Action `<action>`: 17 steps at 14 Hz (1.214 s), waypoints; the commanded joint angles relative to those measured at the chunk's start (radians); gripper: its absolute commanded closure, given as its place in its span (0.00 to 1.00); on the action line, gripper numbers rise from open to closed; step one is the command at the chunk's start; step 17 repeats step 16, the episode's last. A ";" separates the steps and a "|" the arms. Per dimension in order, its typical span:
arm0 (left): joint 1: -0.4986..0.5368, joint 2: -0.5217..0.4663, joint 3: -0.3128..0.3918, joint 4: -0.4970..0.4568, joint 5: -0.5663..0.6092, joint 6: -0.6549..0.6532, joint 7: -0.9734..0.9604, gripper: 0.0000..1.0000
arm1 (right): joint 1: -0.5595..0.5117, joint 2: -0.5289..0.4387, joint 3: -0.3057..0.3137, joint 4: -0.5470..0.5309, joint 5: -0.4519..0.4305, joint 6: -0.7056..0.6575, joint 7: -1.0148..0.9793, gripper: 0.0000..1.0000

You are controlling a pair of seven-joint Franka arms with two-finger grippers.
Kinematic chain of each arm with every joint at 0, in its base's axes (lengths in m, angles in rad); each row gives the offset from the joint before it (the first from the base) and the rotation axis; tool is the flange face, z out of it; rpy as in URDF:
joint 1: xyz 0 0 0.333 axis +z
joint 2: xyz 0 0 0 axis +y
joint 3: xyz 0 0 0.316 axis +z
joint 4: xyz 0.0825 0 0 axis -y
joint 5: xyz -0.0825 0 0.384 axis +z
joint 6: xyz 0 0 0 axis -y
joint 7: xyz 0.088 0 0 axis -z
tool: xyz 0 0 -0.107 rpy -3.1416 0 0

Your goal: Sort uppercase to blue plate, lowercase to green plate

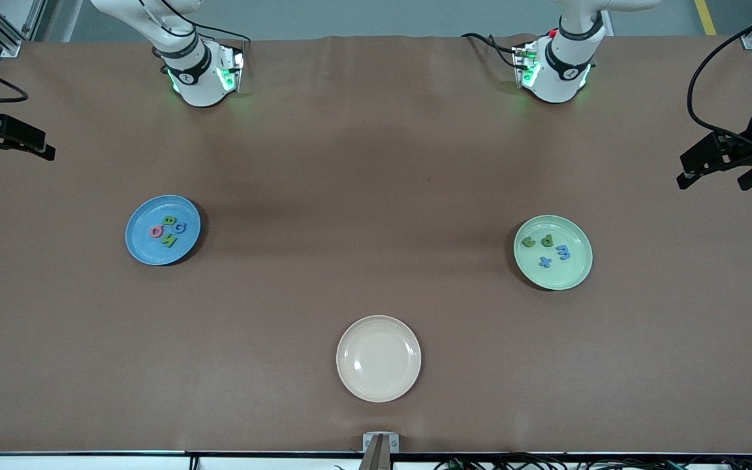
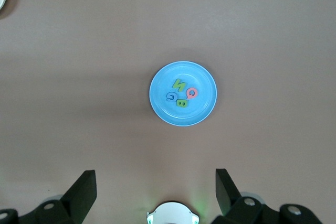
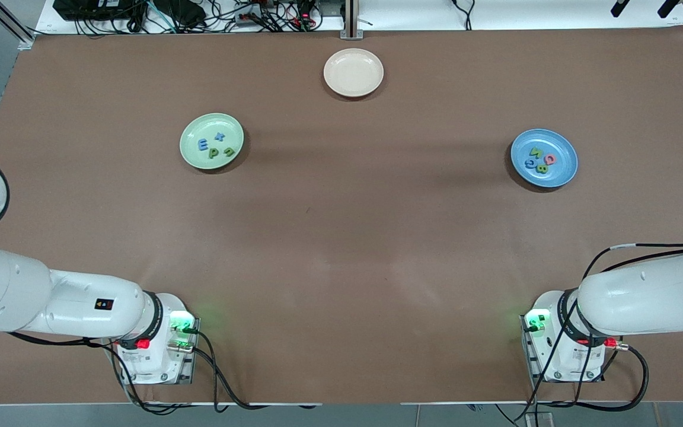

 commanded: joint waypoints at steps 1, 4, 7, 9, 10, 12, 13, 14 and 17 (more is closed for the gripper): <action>-0.002 -0.007 0.000 0.004 -0.001 -0.026 -0.006 0.00 | -0.023 -0.051 0.031 -0.061 -0.006 0.023 0.022 0.00; -0.002 -0.007 0.000 0.004 -0.001 -0.026 -0.006 0.00 | -0.023 -0.078 0.031 -0.095 -0.006 0.040 0.022 0.00; 0.000 -0.007 0.000 0.001 -0.001 -0.026 -0.006 0.00 | -0.023 -0.107 0.031 -0.135 -0.006 0.059 0.022 0.00; 0.000 -0.007 0.000 0.001 -0.001 -0.026 -0.006 0.00 | -0.026 -0.110 0.031 -0.135 -0.006 0.057 0.022 0.00; 0.000 -0.007 0.000 0.001 -0.001 -0.026 -0.006 0.00 | -0.026 -0.113 0.031 -0.135 -0.006 0.056 0.022 0.00; 0.000 -0.007 0.000 0.001 -0.001 -0.027 -0.008 0.00 | -0.026 -0.127 0.031 -0.150 -0.006 0.056 0.022 0.00; 0.000 -0.007 0.000 0.001 -0.001 -0.029 -0.008 0.00 | -0.024 -0.142 0.031 -0.167 -0.007 0.061 0.022 0.00; 0.000 -0.007 0.000 0.001 -0.001 -0.030 -0.008 0.00 | -0.024 -0.147 0.031 -0.174 -0.006 0.066 0.022 0.00; 0.000 -0.007 0.000 0.001 -0.001 -0.032 -0.006 0.00 | -0.024 -0.147 0.031 -0.174 -0.006 0.069 0.022 0.00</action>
